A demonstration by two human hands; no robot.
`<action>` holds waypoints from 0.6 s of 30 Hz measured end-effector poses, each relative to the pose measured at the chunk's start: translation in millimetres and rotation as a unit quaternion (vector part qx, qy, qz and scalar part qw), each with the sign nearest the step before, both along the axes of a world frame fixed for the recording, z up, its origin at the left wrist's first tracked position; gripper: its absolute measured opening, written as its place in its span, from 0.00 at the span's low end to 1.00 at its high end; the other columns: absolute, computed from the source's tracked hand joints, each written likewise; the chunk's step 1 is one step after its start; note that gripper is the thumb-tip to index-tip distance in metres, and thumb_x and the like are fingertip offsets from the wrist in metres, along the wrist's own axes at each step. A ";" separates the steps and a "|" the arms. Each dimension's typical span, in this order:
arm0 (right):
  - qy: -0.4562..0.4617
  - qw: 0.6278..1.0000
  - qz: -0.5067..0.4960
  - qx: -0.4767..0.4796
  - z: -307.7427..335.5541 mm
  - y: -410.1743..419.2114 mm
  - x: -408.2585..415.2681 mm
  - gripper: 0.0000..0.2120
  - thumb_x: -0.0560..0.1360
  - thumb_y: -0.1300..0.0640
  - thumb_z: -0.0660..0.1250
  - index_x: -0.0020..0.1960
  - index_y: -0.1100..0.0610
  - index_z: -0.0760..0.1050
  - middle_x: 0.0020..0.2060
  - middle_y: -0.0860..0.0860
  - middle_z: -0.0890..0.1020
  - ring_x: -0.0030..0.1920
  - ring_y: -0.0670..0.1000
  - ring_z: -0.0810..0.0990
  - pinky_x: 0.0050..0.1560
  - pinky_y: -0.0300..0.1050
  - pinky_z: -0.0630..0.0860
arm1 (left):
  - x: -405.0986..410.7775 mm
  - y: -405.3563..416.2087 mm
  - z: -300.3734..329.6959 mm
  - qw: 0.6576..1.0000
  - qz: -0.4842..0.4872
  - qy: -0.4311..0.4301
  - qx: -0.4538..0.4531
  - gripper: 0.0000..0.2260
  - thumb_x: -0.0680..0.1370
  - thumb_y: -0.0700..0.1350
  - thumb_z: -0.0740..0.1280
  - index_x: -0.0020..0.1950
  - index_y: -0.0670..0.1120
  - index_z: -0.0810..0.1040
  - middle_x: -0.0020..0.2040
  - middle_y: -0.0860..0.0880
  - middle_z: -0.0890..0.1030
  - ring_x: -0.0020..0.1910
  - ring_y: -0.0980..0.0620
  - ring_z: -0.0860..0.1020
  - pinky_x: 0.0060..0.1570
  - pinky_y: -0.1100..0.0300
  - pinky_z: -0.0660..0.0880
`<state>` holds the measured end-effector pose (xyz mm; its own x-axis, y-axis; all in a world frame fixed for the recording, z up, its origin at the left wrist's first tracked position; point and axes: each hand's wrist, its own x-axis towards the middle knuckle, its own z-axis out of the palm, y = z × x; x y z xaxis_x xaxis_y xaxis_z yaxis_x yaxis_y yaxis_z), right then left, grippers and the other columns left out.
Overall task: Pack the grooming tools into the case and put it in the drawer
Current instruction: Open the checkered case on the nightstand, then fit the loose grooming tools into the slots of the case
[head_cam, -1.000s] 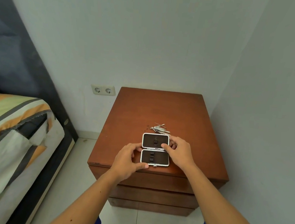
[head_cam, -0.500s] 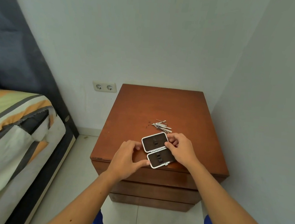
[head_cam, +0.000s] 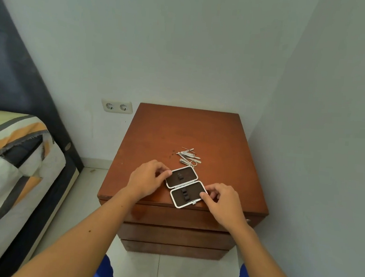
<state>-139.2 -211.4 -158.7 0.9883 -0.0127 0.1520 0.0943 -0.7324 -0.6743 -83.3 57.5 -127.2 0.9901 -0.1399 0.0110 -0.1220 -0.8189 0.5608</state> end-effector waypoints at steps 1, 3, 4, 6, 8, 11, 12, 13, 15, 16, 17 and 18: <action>-0.001 1.000 -0.007 -0.002 1.1 2.1 1.7 0.06 0.76 0.48 0.75 0.51 0.47 0.85 0.36 0.44 0.80 0.43 0.48 0.76 0.44 0.45 0.71 | 3.2 -0.6 0.2 1.000 0.019 0.003 0.000 0.07 0.81 0.59 0.68 0.52 0.60 0.83 0.53 0.59 0.82 0.54 0.56 0.80 0.54 0.50 0.80; 0.011 1.000 -0.024 0.012 1.9 5.1 5.3 0.04 0.76 0.49 0.76 0.49 0.48 0.85 0.34 0.45 0.81 0.43 0.50 0.78 0.46 0.50 0.77 | 5.3 -1.7 -3.2 0.998 0.055 0.004 -0.002 0.05 0.80 0.59 0.70 0.47 0.60 0.83 0.52 0.61 0.83 0.53 0.57 0.80 0.53 0.50 0.80; 0.018 0.999 -0.033 0.018 1.6 5.0 7.2 0.03 0.76 0.50 0.75 0.47 0.48 0.85 0.34 0.45 0.82 0.43 0.51 0.80 0.48 0.52 0.79 | 4.8 -2.6 -6.0 0.998 0.065 0.005 -0.001 0.05 0.79 0.58 0.71 0.45 0.60 0.83 0.50 0.61 0.84 0.52 0.58 0.81 0.52 0.51 0.81; 0.025 0.998 -0.050 0.022 1.4 0.2 10.7 0.02 0.76 0.52 0.75 0.45 0.49 0.85 0.34 0.45 0.83 0.43 0.52 0.81 0.52 0.54 0.80 | 3.0 -7.0 -10.5 0.998 0.063 0.010 0.001 0.06 0.78 0.57 0.73 0.42 0.59 0.82 0.47 0.62 0.85 0.50 0.58 0.81 0.49 0.52 0.80; 0.027 0.997 -0.065 0.020 3.1 -8.9 13.1 0.03 0.76 0.54 0.74 0.44 0.49 0.85 0.34 0.45 0.84 0.42 0.51 0.82 0.54 0.54 0.80 | 1.7 -12.9 -11.6 0.999 0.041 0.023 -0.001 0.08 0.78 0.56 0.74 0.40 0.56 0.82 0.44 0.61 0.85 0.47 0.57 0.81 0.45 0.55 0.77; 0.032 0.996 -0.080 0.015 8.2 -23.3 19.1 0.03 0.76 0.54 0.75 0.43 0.49 0.86 0.35 0.44 0.84 0.42 0.51 0.82 0.54 0.54 0.80 | -0.7 -20.1 -8.1 0.998 -0.002 0.056 -0.018 0.09 0.76 0.54 0.76 0.38 0.54 0.82 0.38 0.59 0.85 0.43 0.58 0.82 0.43 0.55 0.77; 0.037 0.996 -0.084 0.011 10.5 -26.1 22.4 0.03 0.76 0.53 0.75 0.43 0.49 0.86 0.35 0.44 0.84 0.43 0.49 0.82 0.53 0.53 0.80 | -2.2 -20.9 -7.0 0.997 -0.015 0.069 -0.020 0.10 0.76 0.54 0.77 0.38 0.53 0.82 0.37 0.58 0.86 0.42 0.58 0.82 0.43 0.55 0.78; 0.041 0.995 -0.085 0.008 13.3 -27.5 26.5 0.03 0.75 0.52 0.76 0.42 0.49 0.86 0.35 0.43 0.84 0.42 0.48 0.81 0.51 0.52 0.81 | -3.9 -20.8 -6.5 0.996 -0.027 0.083 -0.022 0.10 0.75 0.54 0.78 0.38 0.53 0.83 0.36 0.57 0.86 0.41 0.57 0.83 0.42 0.55 0.79; 0.043 0.996 -0.082 0.008 18.9 -26.3 36.4 0.04 0.74 0.51 0.78 0.42 0.50 0.87 0.35 0.43 0.84 0.41 0.46 0.81 0.49 0.50 0.81 | -9.4 -19.2 -7.0 0.993 -0.043 0.105 -0.028 0.11 0.75 0.55 0.78 0.38 0.51 0.83 0.35 0.56 0.86 0.39 0.56 0.83 0.40 0.56 0.79; 0.045 0.996 -0.078 0.010 21.5 -24.2 41.3 0.04 0.73 0.51 0.79 0.42 0.50 0.87 0.36 0.44 0.84 0.41 0.46 0.81 0.49 0.49 0.81 | -12.7 -17.3 -8.7 0.992 -0.043 0.109 -0.036 0.11 0.74 0.55 0.79 0.38 0.51 0.84 0.35 0.55 0.86 0.38 0.56 0.83 0.38 0.57 0.78; 0.047 0.996 -0.072 0.013 23.6 -21.4 45.9 0.04 0.73 0.50 0.79 0.42 0.50 0.87 0.36 0.44 0.85 0.41 0.46 0.81 0.49 0.48 0.80 | -16.6 -15.4 -10.4 0.992 -0.037 0.108 -0.050 0.11 0.74 0.55 0.79 0.37 0.50 0.84 0.35 0.54 0.86 0.37 0.55 0.82 0.37 0.58 0.76; 0.048 0.997 -0.065 0.015 24.7 -18.5 50.1 0.05 0.72 0.50 0.80 0.42 0.50 0.87 0.36 0.44 0.85 0.41 0.45 0.81 0.48 0.47 0.80 | -20.4 -13.2 -12.4 0.992 -0.030 0.104 -0.065 0.12 0.73 0.54 0.80 0.36 0.50 0.84 0.35 0.53 0.86 0.36 0.55 0.81 0.36 0.58 0.76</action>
<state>-89.1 -229.9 -134.0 0.9879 -0.1453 0.0535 -0.0671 -0.7132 -0.6977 -103.7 44.2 -139.5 0.9628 -0.2092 -0.1710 -0.0383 -0.7322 0.6800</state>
